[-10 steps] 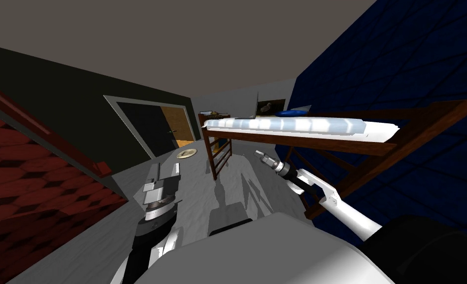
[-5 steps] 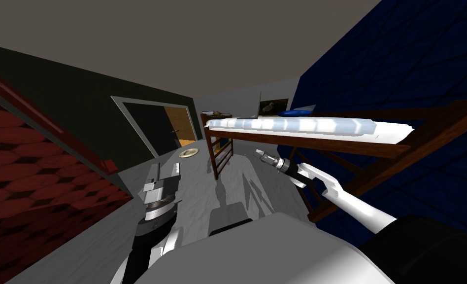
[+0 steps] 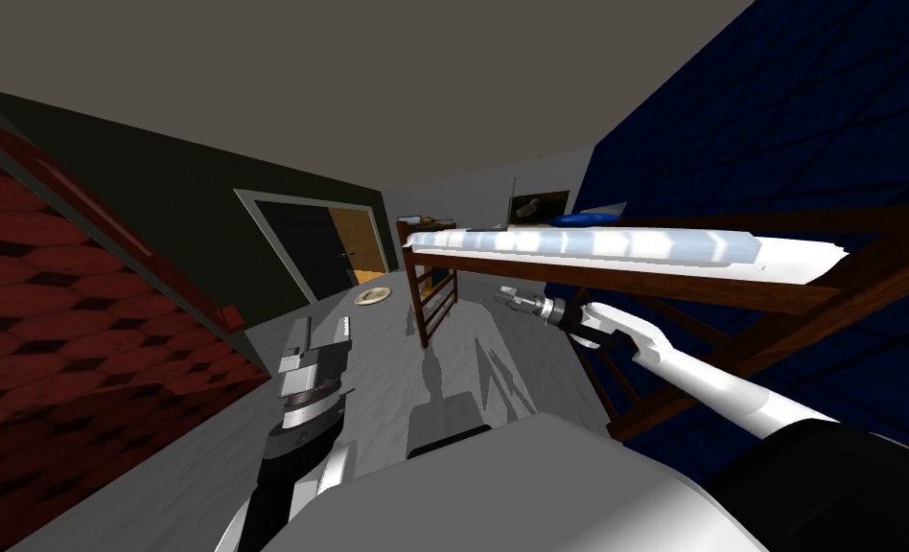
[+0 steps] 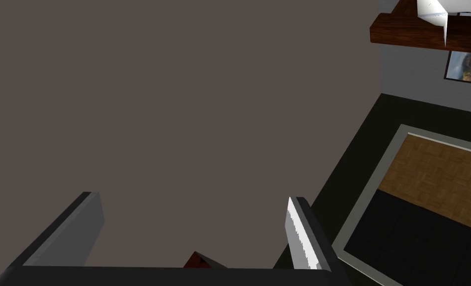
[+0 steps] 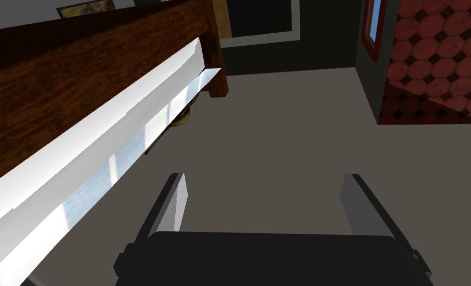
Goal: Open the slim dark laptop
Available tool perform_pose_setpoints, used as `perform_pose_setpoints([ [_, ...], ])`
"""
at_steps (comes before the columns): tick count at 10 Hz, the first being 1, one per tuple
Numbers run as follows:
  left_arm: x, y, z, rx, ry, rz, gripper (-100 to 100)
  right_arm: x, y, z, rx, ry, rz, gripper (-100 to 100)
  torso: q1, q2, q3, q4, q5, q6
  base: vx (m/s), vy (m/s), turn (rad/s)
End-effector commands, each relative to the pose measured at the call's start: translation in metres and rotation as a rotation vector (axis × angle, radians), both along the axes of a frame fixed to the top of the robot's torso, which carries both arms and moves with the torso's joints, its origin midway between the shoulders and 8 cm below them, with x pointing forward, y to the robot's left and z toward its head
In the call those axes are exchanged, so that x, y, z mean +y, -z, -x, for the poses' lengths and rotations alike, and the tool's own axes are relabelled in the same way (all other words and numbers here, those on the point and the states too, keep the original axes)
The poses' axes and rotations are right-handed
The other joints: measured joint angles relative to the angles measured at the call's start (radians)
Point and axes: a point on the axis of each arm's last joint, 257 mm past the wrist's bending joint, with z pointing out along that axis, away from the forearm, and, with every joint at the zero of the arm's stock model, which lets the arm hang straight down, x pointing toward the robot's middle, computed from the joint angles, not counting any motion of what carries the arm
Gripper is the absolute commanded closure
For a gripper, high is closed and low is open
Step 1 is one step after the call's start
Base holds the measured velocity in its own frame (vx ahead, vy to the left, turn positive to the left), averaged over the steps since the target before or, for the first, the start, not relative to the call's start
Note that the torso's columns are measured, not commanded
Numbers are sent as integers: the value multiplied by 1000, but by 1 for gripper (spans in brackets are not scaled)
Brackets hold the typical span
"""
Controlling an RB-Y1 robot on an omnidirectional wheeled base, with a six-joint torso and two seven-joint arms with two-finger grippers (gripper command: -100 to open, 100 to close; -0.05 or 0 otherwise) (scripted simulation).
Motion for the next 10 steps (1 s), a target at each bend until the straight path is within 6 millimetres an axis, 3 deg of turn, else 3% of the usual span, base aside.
perform_pose_setpoints([
  [1,0,0,0,0,0,0,0,-12,-5,-11,-25,12,120,-100,0,0,0,0,0,0,12,15,91],
  [6,0,0,0,0,0,0,0,-26,-15,-22,-46,8,308,-100,0,0,0,0,0,0,6,8,39],
  [7,0,0,0,0,0,0,0,-40,-24,-33,-75,34,374,-100,0,0,0,0,0,0,8,9,81],
  [10,0,0,0,0,0,0,0,-40,-28,-33,-74,19,447,-100,0,1,0,0,0,0,3,2,17],
])
